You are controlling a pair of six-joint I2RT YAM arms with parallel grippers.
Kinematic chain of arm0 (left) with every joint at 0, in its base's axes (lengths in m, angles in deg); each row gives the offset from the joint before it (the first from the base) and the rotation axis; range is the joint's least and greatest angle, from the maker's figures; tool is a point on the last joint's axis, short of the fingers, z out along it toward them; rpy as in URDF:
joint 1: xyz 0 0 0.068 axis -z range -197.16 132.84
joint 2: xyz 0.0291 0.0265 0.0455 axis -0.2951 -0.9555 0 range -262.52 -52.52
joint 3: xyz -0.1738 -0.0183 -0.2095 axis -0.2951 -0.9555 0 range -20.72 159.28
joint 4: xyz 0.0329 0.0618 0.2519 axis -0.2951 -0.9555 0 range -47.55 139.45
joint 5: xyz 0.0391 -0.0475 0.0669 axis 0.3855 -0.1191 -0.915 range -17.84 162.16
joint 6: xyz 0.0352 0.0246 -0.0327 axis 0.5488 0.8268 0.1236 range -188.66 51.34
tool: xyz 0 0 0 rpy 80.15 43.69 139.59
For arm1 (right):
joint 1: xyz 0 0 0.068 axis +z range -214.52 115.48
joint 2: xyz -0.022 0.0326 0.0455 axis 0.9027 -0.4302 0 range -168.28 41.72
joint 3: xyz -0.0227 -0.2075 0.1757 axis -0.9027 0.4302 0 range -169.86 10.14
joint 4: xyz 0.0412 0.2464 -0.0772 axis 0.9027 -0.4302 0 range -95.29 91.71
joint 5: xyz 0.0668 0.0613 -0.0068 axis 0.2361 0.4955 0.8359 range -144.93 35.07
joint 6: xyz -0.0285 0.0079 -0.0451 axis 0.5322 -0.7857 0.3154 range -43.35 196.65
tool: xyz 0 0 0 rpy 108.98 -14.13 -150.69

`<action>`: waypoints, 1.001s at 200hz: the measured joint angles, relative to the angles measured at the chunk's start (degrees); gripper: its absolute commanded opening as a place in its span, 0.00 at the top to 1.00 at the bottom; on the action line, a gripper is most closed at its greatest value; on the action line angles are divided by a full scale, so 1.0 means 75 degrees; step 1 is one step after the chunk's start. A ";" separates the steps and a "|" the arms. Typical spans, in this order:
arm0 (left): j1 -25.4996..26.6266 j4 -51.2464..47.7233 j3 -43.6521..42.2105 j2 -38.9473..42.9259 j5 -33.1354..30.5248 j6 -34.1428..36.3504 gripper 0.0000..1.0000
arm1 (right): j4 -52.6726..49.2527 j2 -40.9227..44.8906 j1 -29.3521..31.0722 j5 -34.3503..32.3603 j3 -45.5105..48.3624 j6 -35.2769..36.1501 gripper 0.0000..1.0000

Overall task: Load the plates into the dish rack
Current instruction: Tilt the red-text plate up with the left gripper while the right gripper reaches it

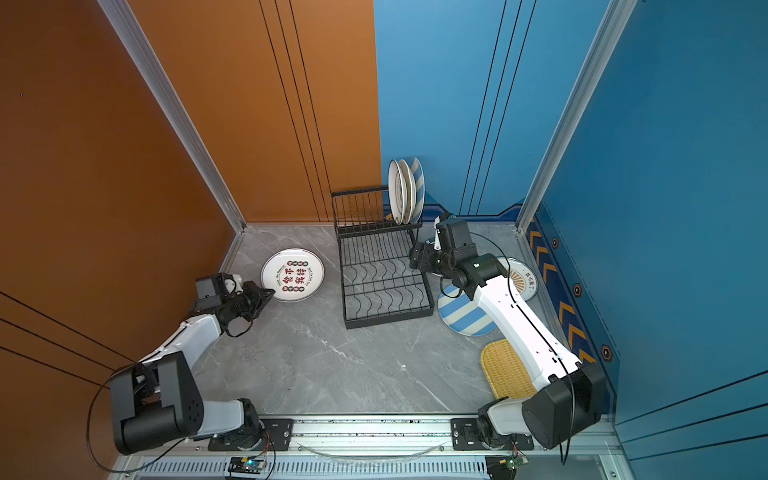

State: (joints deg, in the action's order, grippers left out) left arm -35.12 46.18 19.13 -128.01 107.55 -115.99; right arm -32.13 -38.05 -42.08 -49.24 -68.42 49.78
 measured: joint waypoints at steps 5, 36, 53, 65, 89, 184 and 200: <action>0.0003 -0.0067 0.0000 0.0085 0.0061 0.0020 1.00 | 0.0000 -0.0050 0.0000 0.0102 0.0000 0.0000 0.10; 0.0146 -0.0516 0.0000 0.0417 0.0498 0.0221 1.00 | 0.0000 -0.0425 0.0000 0.0749 0.0000 0.0000 0.09; 0.0329 -0.0691 0.0000 0.0466 0.0781 0.0338 1.00 | 0.0003 -0.0606 0.0000 0.1151 0.0000 0.0000 0.09; 0.0501 -0.0764 -0.0012 0.0487 0.0997 0.0402 1.00 | 0.0029 -0.0697 0.0000 0.1434 0.0000 0.0000 0.09; 0.0892 -0.0901 -0.0032 0.0530 0.1370 0.0542 1.00 | 0.0210 -0.0877 0.0009 0.2037 0.0000 -0.0003 0.09; 0.2602 -0.1003 0.0090 0.0358 0.2247 0.0970 1.00 | 0.0810 -0.1839 0.0542 0.4453 0.0073 -0.0070 0.19; 0.2725 -0.1037 0.0248 0.0259 0.2323 0.0994 1.00 | 0.0810 -0.1999 0.0659 0.4683 0.0073 -0.0093 0.24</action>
State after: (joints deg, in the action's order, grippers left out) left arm -14.68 38.40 20.99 -126.06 124.97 -108.54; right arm -26.06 -53.04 -37.14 -14.11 -67.88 49.08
